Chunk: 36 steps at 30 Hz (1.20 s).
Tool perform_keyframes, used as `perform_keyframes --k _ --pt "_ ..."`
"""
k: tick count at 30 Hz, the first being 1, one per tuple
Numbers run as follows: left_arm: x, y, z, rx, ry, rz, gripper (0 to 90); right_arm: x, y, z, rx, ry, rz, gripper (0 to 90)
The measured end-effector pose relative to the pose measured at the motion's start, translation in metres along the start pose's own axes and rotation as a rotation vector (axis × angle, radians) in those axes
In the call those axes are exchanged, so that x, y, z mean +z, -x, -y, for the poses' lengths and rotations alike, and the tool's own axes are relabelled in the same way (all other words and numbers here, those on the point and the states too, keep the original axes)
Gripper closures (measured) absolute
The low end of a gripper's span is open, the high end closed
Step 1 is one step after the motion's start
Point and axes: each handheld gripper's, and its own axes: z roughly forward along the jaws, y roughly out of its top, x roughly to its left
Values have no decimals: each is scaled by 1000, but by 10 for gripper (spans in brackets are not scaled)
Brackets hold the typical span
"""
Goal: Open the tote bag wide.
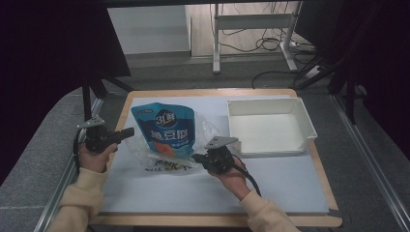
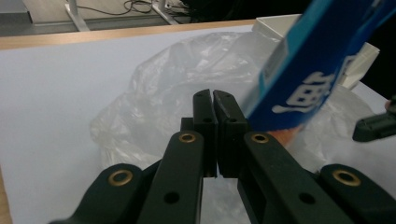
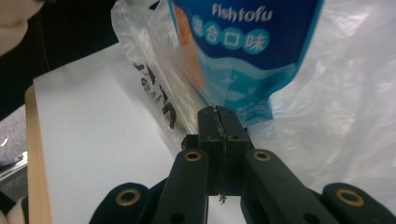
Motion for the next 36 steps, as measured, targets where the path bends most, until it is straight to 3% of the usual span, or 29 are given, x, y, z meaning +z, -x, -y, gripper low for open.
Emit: perform_keyframes --k 13,26,32,36 --pt "-9 17 25 23 -43 -1 873 -26 11 -3 14 58 5 885" --pt "-17 33 51 44 -66 -33 830 -58 32 4 48 93 79 880" --pt "-22 38 58 42 -59 -52 756 -63 38 9 52 85 96 841" --pt "-22 45 62 60 -53 -46 624 -65 42 12 59 82 94 785"
